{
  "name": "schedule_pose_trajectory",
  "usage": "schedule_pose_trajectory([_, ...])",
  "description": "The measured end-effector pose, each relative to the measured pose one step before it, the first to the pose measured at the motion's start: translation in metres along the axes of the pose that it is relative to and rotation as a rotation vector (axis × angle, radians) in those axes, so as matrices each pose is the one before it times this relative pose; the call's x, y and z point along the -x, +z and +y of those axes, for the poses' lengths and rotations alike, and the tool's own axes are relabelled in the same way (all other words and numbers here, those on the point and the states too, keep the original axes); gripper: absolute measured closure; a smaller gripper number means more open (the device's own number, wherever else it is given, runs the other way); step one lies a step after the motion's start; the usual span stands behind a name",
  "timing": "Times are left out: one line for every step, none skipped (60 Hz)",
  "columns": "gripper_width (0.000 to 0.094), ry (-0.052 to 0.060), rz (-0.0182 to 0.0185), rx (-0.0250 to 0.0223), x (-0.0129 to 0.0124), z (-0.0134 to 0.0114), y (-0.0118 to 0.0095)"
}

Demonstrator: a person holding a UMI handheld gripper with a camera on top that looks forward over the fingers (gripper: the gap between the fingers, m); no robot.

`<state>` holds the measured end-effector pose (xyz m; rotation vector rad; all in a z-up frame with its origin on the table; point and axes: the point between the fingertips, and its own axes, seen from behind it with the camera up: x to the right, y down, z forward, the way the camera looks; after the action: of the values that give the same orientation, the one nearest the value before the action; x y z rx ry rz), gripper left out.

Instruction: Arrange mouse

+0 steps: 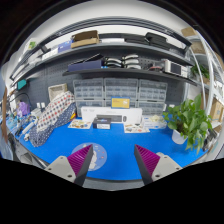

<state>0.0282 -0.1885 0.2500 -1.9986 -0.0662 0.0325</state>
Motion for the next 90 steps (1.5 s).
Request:
schedule_pose_trajectory([0.0093, -0.0019, 0.00017, 0.00228, -0.00065, 0.00121, -0.00004])
schedule_pose_trajectory([0.0095, 0.0002, -0.00041, 0.0009, -0.00061, 0.00133, 0.00021])
schedule_pose_trajectory([0.0092, 0.0024, -0.00091, 0.00025, -0.00056, 0.00146, 0.00061])
schedule_pose_trajectory([0.0092, 0.0038, -0.00043, 0.00018, -0.00067, 0.00165, 0.00096])
schedule_pose_trajectory([0.0094, 0.0033, -0.00009, -0.0002, -0.00076, 0.00188, 0.00128])
schedule_pose_trajectory([0.0094, 0.0021, 0.00019, 0.00034, -0.00112, 0.0024, 0.00127])
schedule_pose_trajectory([0.0097, 0.0007, 0.00091, 0.00165, -0.00102, 0.00284, -0.00002])
schedule_pose_trajectory([0.0096, -0.0009, 0.00164, 0.00376, -0.00165, 0.00364, 0.00192])
schedule_pose_trajectory([0.0098, -0.0016, 0.00219, 0.00502, -0.0017, 0.00398, 0.00197])
schedule_pose_trajectory([0.0097, -0.0025, 0.00202, 0.00628, -0.00175, 0.00422, 0.00172])
schedule_pose_trajectory([0.0098, -0.0022, 0.00108, 0.00662, -0.0018, 0.00449, 0.00172])
schedule_pose_trajectory([0.0098, -0.0016, 0.0, 0.00681, -0.00188, 0.0045, 0.00183])
schedule_pose_trajectory([0.0098, -0.0004, 0.0001, 0.00731, -0.00183, 0.00519, 0.00188])
schedule_pose_trajectory([0.0099, 0.0008, -0.00035, 0.0085, -0.00161, 0.00535, 0.00181])
schedule_pose_trajectory([0.0096, 0.0019, -0.001, 0.00845, -0.00161, 0.00534, 0.0019])
schedule_pose_trajectory([0.0096, 0.002, -0.00144, 0.00871, -0.00175, 0.00555, 0.00182])
schedule_pose_trajectory([0.0097, 0.0021, -0.00203, 0.00884, -0.00183, 0.00585, 0.00185])
schedule_pose_trajectory([0.0095, 0.0014, -0.00196, 0.00975, -0.00219, 0.00616, 0.00151])
schedule_pose_trajectory([0.0096, 0.0007, -0.00163, 0.00959, -0.0023, 0.00616, 0.00155])
schedule_pose_trajectory([0.0097, 0.0005, -0.00117, 0.00886, -0.00274, 0.00594, 0.00167])
schedule_pose_trajectory([0.0097, 0.0006, -0.00093, 0.00751, -0.00298, 0.00587, 0.00169])
schedule_pose_trajectory([0.0094, 0.0002, 0.00097, 0.00701, -0.00382, 0.00589, 0.00175])
schedule_pose_trajectory([0.0095, -0.0005, 0.00282, 0.00778, -0.00457, 0.00626, 0.00168])
schedule_pose_trajectory([0.0091, -0.0007, 0.00468, 0.00844, -0.00482, 0.00623, 0.0018])
schedule_pose_trajectory([0.009, -0.0006, 0.00545, 0.00742, -0.00562, 0.00604, 0.00191])
schedule_pose_trajectory([0.0092, -0.0011, 0.00646, 0.00623, -0.00573, 0.00533, 0.00216])
schedule_pose_trajectory([0.0091, -0.0012, 0.0067, 0.00616, -0.00591, 0.00503, 0.00236])
schedule_pose_trajectory([0.0095, -0.001, 0.0069, 0.00659, -0.00633, 0.00497, 0.00244])
schedule_pose_trajectory([0.0095, -0.0005, 0.00693, 0.0066, -0.00673, 0.005, 0.00265])
schedule_pose_trajectory([0.0095, -0.0001, 0.00735, 0.00659, -0.00679, 0.0049, 0.00282])
schedule_pose_trajectory([0.0096, 0.0007, 0.00765, 0.0072, -0.00671, 0.00491, 0.00287])
schedule_pose_trajectory([0.0096, 0.0016, 0.00809, 0.00835, -0.00683, 0.00542, 0.00293])
schedule_pose_trajectory([0.0098, 0.002, 0.00781, 0.00865, -0.00713, 0.00478, 0.00311])
schedule_pose_trajectory([0.0097, 0.0025, 0.00736, 0.00867, -0.00722, 0.0047, 0.00349])
schedule_pose_trajectory([0.0098, 0.0032, 0.00638, 0.00792, -0.00681, 0.00419, 0.00329])
schedule_pose_trajectory([0.0096, 0.003, 0.00625, 0.00746, -0.00696, 0.00381, 0.0033])
schedule_pose_trajectory([0.0097, 0.0017, 0.00521, 0.00751, -0.00656, 0.00348, 0.00365])
schedule_pose_trajectory([0.0095, 0.0011, 0.00519, 0.0071, -0.00659, 0.00298, 0.00362])
schedule_pose_trajectory([0.0093, -0.0004, 0.00647, 0.00655, -0.00698, 0.00288, 0.00378])
schedule_pose_trajectory([0.0092, -0.001, 0.00733, 0.00649, -0.0068, 0.00278, 0.00389])
schedule_pose_trajectory([0.0092, -0.0014, 0.00849, 0.0061, -0.0073, 0.00212, 0.00359])
schedule_pose_trajectory([0.0093, -0.0022, 0.00845, 0.00529, -0.00702, 0.00214, 0.00359])
schedule_pose_trajectory([0.0091, -0.002, 0.00753, 0.00471, -0.00683, 0.00154, 0.00329])
schedule_pose_trajectory([0.0091, -0.0024, 0.00613, 0.00289, -0.00622, 0.00123, 0.00366])
schedule_pose_trajectory([0.0095, -0.0018, 0.00449, 0.00175, -0.00586, 0.00061, 0.00398])
schedule_pose_trajectory([0.0095, -0.0005, 0.00308, 0.00108, -0.00545, 0.00034, 0.00404])
schedule_pose_trajectory([0.0098, 0.0015, 0.00255, 0.0012, -0.00507, 0.00018, 0.00385])
schedule_pose_trajectory([0.01, 0.003, 0.00226, 0.00162, -0.00484, 0.00006, 0.00403])
schedule_pose_trajectory([0.0103, 0.0041, 0.00132, 0.00329, -0.00455, -0.00016, 0.0041])
schedule_pose_trajectory([0.0102, 0.0047, 0.00077, 0.00356, -0.00423, -0.00005, 0.00389])
schedule_pose_trajectory([0.0102, 0.0053, -0.00075, 0.00356, -0.00336, -0.00039, 0.00394])
schedule_pose_trajectory([0.0103, 0.0052, -0.00192, 0.00357, -0.00308, -0.00085, 0.00412])
schedule_pose_trajectory([0.0104, 0.0044, -0.0024, 0.00357, -0.00271, -0.00112, 0.00439])
schedule_pose_trajectory([0.0104, 0.004, -0.00228, 0.00294, -0.00271, -0.00154, 0.00417])
schedule_pose_trajectory([0.0105, 0.004, -0.00135, 0.00159, -0.00278, -0.00167, 0.00426])
schedule_pose_trajectory([0.0103, 0.0032, -0.00068, -0.00005, -0.00258, -0.0023, 0.00399])
schedule_pose_trajectory([0.0104, 0.0013, -0.0005, -0.00031, -0.0026, -0.00251, 0.00414])
schedule_pose_trajectory([0.0105, -0.0008, -0.00157, -0.00207, -0.00317, -0.0021, 0.00582])
schedule_pose_trajectory([0.0106, -0.0013, -0.00074, 0.00093, -0.00231, -0.00209, 0.00403])
schedule_pose_trajectory([0.0103, -0.0017, -0.00105, 0.00086, -0.00166, -0.00214, 0.00444])
schedule_pose_trajectory([0.0103, -0.0015, -0.00107, 0.0, -0.00162, -0.00226, 0.00436])
schedule_pose_trajectory([0.0105, -0.0016, -0.00063, -0.00009, -0.00164, -0.00196, 0.00445])
schedule_pose_trajectory([0.0107, -0.0012, -0.00045, 0.00107, -0.00172, -0.00181, 0.0043])
schedule_pose_trajectory([0.0105, 0.0006, -0.00018, 0.00253, -0.00141, -0.00102, 0.00417])
schedule_pose_trajectory([0.0109, 0.001, -0.00073, 0.00299, -0.0016, -0.00126, 0.00382])
schedule_pose_trajectory([0.011, 0.0022, -0.00194, 0.00175, -0.00132, -0.00158, 0.00359])
schedule_pose_trajectory([0.011, 0.0019, -0.00201, 0.00043, -0.00114, -0.00169, 0.0039])
schedule_pose_trajectory([0.0114, 0.0022, -0.00324, 0.00089, -0.00102, -0.00141, 0.00364])
schedule_pose_trajectory([0.0123, 0.0016, -0.00417, 0.00411, -0.00194, -0.00344, 0.00337])
schedule_pose_trajectory([0.0128, 0.0046, -0.00054, 0.00023, 0.00041, 0.00123, 0.00241])
schedule_pose_trajectory([0.0132, 0.0022, -0.00173, 0.00147, -0.00106, -0.00041, 0.00343])
schedule_pose_trajectory([0.0136, 0.002, -0.00068, 0.00165, -0.00117, -0.00079, 0.00283])
schedule_pose_trajectory([0.0142, 0.0018, -0.00031, 0.00037, -0.00099, -0.00123, 0.00278])
schedule_pose_trajectory([0.0152, 0.0009, -0.00044, 0.00047, -0.00104, -0.00115, 0.00239])
schedule_pose_trajectory([0.0163, 0.0008, -0.00046, 0.00011, -0.0011, -0.00116, 0.00239])
schedule_pose_trajectory([0.0174, 0.0013, -0.00096, -0.00065, -0.00068, -0.00119, 0.00243])
schedule_pose_trajectory([0.0184, 0.0014, -0.00054, -0.00108, -0.00073, -0.00109, 0.00211])
schedule_pose_trajectory([0.0193, 0.0012, -0.00111, -0.00072, -0.00057, -0.00094, 0.00193])
schedule_pose_trajectory([0.0203, 0.0015, 0.00024, -0.00052, -0.00056, -0.00094, 0.00195])
schedule_pose_trajectory([0.0216, 0.0025, 0.00147, 0.00462, -0.00126, -0.00097, 0.00093])
schedule_pose_trajectory([0.0227, 0.0015, 0.00246, 0.00017, -0.00124, -0.00107, 0.00191])
schedule_pose_trajectory([0.0243, 0.001, 0.00104, 0.00302, -0.00081, -0.00003, 0.00192])
schedule_pose_trajectory([0.0256, -0.0011, -0.00154, 0.00622, 0.00025, 0.0012, 0.00144])
schedule_pose_trajectory([0.0312, 0.0045, -0.01083, -0.00151, 0.00235, -0.00095, 0.00094])
schedule_pose_trajectory([0.0292, 0.007, -0.00085, 0.00011, 0.00032, -0.0009, 0.00133])
schedule_pose_trajectory([0.0286, 0.0058, -0.00924, 0.00542, 0.00214, 0.00056, 0.00079])
schedule_pose_trajectory([0.0306, 0.005, 0.00119, -0.00007, -0.00014, -0.00086, 0.00066])
schedule_pose_trajectory([0.0366, -0.0026, 0.00034, 0.0051, 0.00005, 0.0006, 0.00042])
schedule_pose_trajectory([0.0383, -0.0068, -0.00246, 0.0018, 0.00099, -0.00055, 0.00038])
schedule_pose_trajectory([0.0412, -0.0069, -0.00345, 0.00231, 0.00216, 0.00068, -0.00067])
